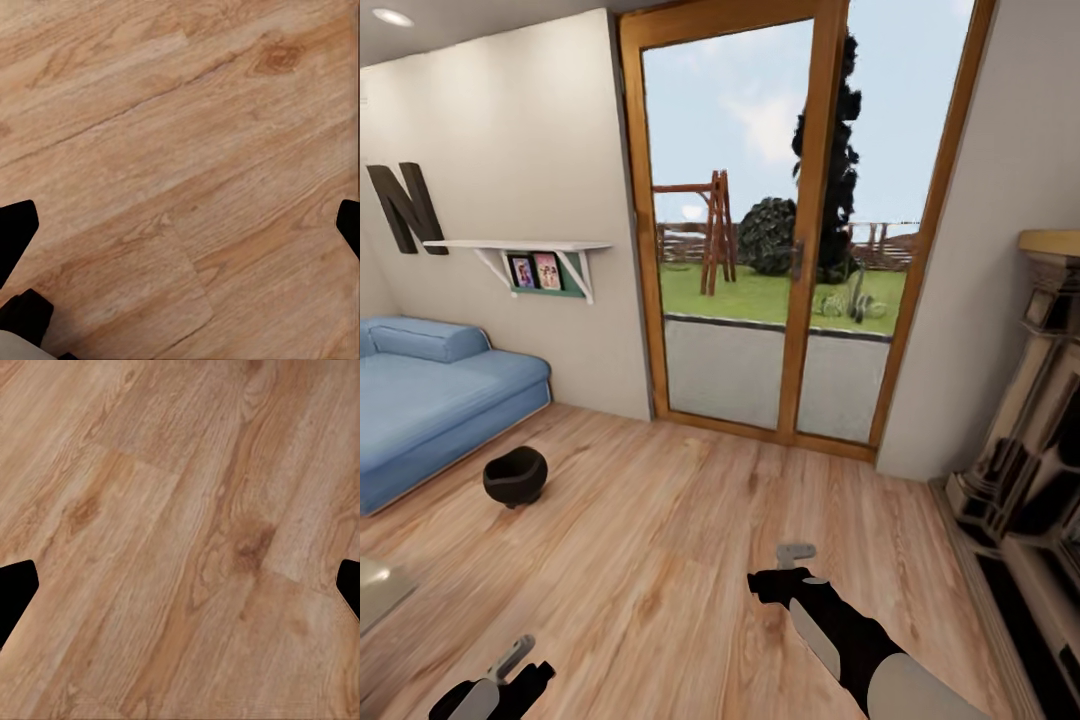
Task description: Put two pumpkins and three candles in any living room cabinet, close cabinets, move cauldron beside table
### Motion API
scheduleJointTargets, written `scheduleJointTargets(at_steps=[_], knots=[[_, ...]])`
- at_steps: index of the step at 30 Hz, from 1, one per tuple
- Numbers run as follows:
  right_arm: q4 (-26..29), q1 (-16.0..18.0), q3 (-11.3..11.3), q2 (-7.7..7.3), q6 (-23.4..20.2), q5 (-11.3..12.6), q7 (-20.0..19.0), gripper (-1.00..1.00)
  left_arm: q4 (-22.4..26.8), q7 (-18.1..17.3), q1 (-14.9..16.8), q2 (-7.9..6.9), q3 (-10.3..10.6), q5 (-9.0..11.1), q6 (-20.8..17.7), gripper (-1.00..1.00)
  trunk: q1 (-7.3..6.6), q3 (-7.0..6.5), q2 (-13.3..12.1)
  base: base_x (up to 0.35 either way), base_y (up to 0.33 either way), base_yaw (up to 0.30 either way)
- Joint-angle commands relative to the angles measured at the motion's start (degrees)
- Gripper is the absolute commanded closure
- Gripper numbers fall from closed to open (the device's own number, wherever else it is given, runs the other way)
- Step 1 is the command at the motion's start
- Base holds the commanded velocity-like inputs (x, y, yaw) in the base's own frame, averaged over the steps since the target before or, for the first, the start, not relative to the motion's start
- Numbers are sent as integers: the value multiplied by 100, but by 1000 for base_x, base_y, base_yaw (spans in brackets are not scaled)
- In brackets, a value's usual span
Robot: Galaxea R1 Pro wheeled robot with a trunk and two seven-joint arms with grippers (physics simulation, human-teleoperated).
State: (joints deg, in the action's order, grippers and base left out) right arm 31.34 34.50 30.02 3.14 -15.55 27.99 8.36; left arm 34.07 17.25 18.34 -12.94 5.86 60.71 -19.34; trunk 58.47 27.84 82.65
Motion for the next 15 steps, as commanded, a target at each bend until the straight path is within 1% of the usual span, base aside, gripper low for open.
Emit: scheduleJointTargets(at_steps=[1, 10, 12, 15], knots=[[13, 5, 39, -6, -18, 59, 56, -100, 12, 51, 3, -7, 38, 55, 0, -100, 3, 4, 3, 343, -109, 209], [13, 5, 39, -6, -18, 57, 60, -100, 12, 51, 3, -7, 38, 55, 0, -100, 3, -19, 3, 343, -109, 237], [13, 5, 39, -6, -18, 57, 60, -100, 12, 51, 3, -7, 38, 55, 0, -100, 3, -21, 3, 343, -109, 135], [13, 5, 39, -6, -18, 57, 54, -100, 12, 51, 3, -6, 38, 55, 0, -100, 3, -22, 3, 343, -109, 49]])
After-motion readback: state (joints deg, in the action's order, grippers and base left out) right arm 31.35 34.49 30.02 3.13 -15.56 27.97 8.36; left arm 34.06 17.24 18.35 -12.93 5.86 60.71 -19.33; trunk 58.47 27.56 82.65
